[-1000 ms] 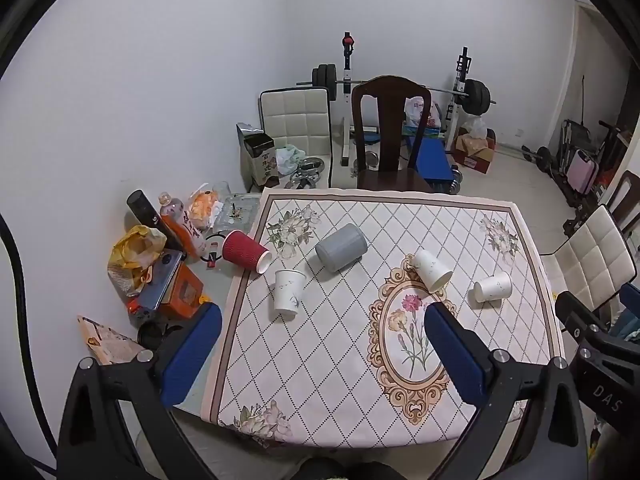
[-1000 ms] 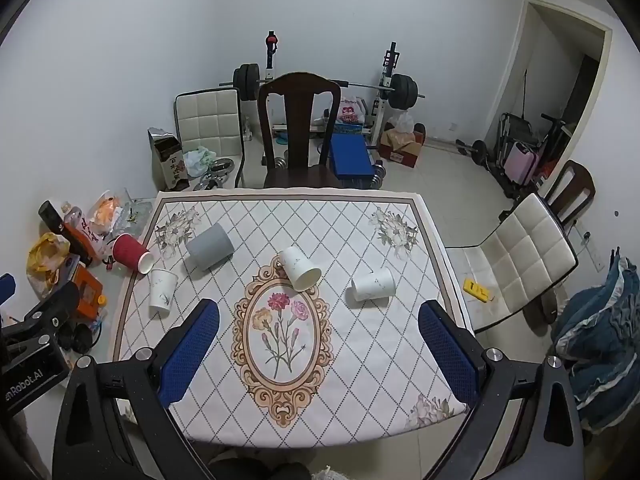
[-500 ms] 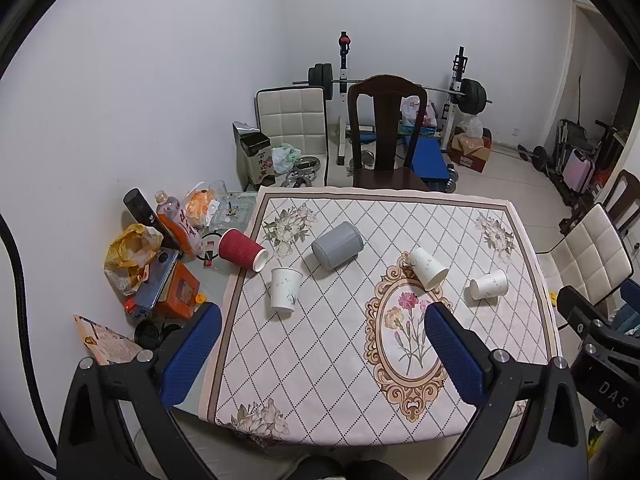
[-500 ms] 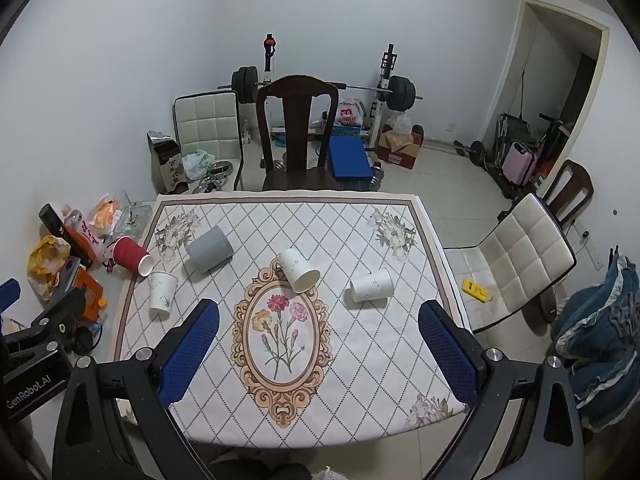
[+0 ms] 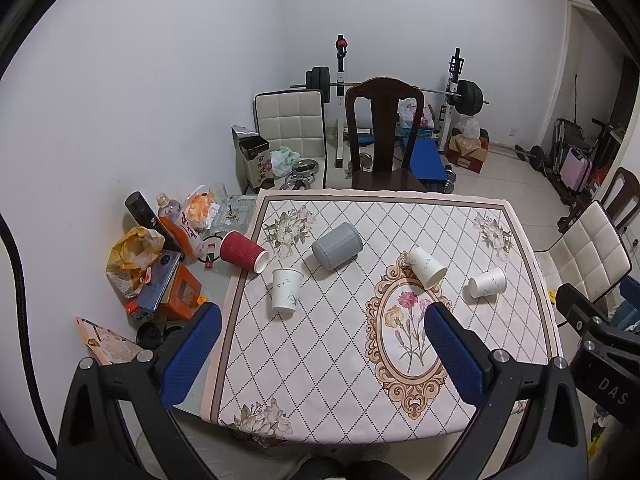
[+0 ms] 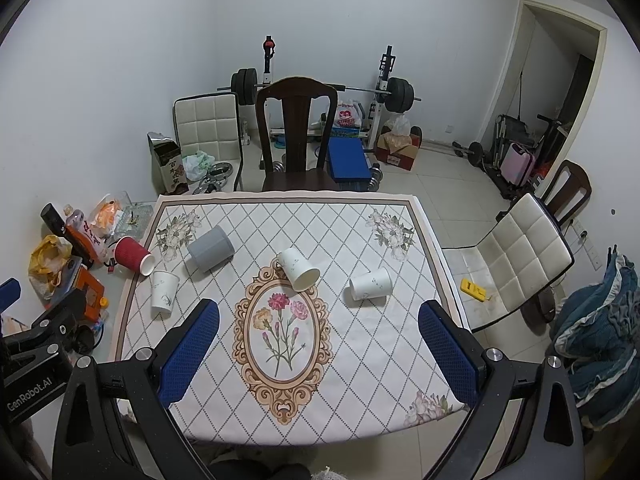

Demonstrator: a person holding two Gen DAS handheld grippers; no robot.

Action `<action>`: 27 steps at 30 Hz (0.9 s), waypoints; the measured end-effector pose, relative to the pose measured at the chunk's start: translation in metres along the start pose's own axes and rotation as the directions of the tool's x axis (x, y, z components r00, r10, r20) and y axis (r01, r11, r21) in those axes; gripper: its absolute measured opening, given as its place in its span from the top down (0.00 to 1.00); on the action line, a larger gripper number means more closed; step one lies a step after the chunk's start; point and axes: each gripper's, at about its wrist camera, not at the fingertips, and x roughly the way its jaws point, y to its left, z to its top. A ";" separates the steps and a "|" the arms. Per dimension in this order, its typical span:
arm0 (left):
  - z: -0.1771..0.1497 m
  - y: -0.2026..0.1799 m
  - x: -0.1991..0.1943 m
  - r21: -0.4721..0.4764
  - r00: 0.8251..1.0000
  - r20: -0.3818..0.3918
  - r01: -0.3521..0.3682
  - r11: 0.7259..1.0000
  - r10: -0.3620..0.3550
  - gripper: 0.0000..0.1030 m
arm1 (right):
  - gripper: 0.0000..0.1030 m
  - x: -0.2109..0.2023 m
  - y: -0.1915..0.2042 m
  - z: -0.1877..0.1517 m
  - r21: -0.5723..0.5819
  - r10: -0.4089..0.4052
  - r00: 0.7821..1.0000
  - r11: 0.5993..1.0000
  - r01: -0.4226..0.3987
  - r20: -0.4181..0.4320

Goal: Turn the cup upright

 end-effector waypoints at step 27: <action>-0.003 -0.001 -0.004 0.000 1.000 0.005 -0.001 1.000 0.001 0.00 | 0.02 -0.006 0.005 0.004 -0.009 0.000 1.000 1.000 0.000 0.006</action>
